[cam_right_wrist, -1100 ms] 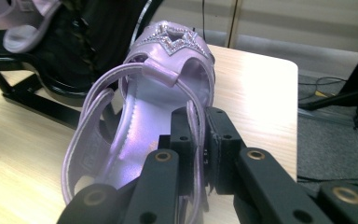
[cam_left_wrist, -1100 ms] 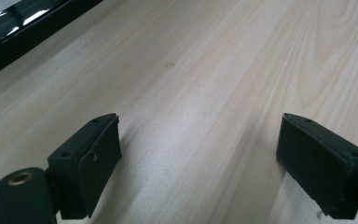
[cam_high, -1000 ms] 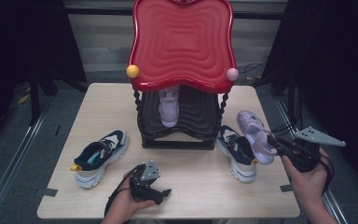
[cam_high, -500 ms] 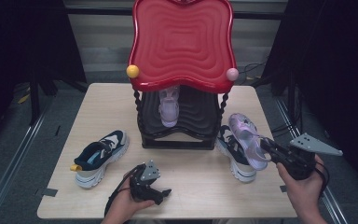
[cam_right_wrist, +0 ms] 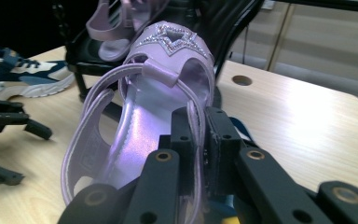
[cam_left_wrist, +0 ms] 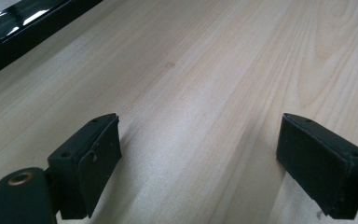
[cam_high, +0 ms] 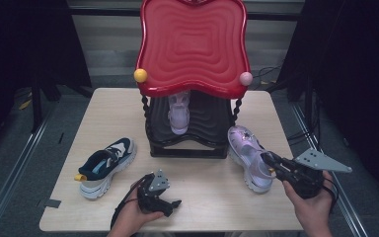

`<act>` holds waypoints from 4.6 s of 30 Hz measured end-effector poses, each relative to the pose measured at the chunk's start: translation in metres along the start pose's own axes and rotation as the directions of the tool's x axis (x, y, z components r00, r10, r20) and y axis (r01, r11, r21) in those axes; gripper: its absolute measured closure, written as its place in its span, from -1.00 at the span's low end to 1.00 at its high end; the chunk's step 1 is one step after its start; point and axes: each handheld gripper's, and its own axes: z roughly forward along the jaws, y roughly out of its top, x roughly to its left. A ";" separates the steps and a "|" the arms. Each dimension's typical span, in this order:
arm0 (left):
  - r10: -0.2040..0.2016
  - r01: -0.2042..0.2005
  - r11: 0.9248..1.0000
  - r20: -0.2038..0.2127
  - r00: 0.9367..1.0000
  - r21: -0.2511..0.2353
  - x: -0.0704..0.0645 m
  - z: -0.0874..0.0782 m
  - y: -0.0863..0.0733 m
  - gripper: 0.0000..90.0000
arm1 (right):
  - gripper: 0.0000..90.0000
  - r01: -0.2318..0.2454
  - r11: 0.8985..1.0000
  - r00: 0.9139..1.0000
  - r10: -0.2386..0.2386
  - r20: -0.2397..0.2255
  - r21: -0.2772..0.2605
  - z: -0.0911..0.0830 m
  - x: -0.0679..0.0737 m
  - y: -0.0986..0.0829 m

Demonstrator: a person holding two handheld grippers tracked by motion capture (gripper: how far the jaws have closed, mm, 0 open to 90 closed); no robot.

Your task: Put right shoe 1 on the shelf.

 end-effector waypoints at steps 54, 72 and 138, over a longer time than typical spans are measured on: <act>-0.003 0.003 1.000 0.001 1.000 -0.002 0.000 0.000 0.000 -0.71 | 0.83 -0.005 0.996 0.980 0.023 0.197 -0.091 0.110 0.071 0.025; -0.001 0.001 1.000 -0.004 1.000 0.000 0.000 0.000 0.000 -0.71 | 0.83 -0.013 0.996 0.948 0.042 0.316 -0.091 0.147 0.075 0.035; -0.003 0.003 1.000 -0.002 1.000 -0.002 0.000 0.000 0.000 -0.71 | 0.80 0.001 0.991 0.900 0.056 0.432 -0.131 0.217 0.082 0.044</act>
